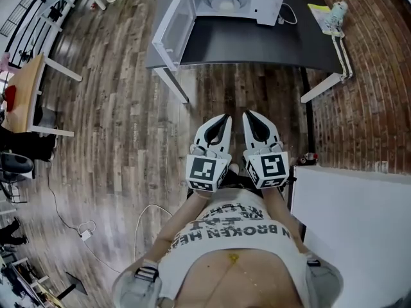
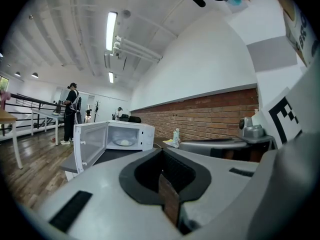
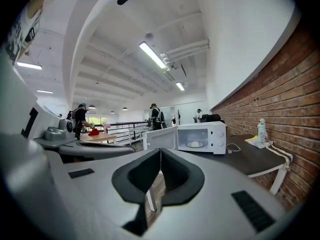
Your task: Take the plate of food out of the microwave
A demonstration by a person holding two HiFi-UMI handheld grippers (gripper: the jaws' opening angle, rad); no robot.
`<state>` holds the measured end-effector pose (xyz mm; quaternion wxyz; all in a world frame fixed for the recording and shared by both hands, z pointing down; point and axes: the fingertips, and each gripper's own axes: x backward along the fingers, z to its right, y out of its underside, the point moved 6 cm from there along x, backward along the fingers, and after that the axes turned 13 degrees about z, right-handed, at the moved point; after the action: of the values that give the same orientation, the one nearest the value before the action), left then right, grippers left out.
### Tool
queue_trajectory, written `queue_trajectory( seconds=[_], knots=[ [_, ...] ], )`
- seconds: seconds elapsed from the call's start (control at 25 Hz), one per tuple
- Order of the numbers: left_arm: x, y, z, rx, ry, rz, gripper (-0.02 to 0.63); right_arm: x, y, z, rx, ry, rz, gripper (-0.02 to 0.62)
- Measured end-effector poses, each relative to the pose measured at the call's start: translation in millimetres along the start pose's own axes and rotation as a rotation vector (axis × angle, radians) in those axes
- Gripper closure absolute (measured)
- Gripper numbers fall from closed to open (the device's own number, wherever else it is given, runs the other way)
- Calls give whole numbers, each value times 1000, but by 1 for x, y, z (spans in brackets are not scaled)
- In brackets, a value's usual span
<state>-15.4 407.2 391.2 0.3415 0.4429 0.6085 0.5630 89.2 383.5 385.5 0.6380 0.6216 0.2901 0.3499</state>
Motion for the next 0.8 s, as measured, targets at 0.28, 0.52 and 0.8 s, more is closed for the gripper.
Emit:
queue_trajectory(
  seconds=[0.28, 0.52, 0.8],
  knots=[
    [-63, -2, -45, 20, 54, -7, 598, -63, 1, 22, 12, 21, -6, 586],
    [-109, -4, -81, 33, 94, -14, 600, -117, 3, 36, 12, 44, -9, 586],
    [-135, -6, -121, 31, 132, -28, 600, -166, 9, 36, 31, 67, -16, 586]
  ],
)
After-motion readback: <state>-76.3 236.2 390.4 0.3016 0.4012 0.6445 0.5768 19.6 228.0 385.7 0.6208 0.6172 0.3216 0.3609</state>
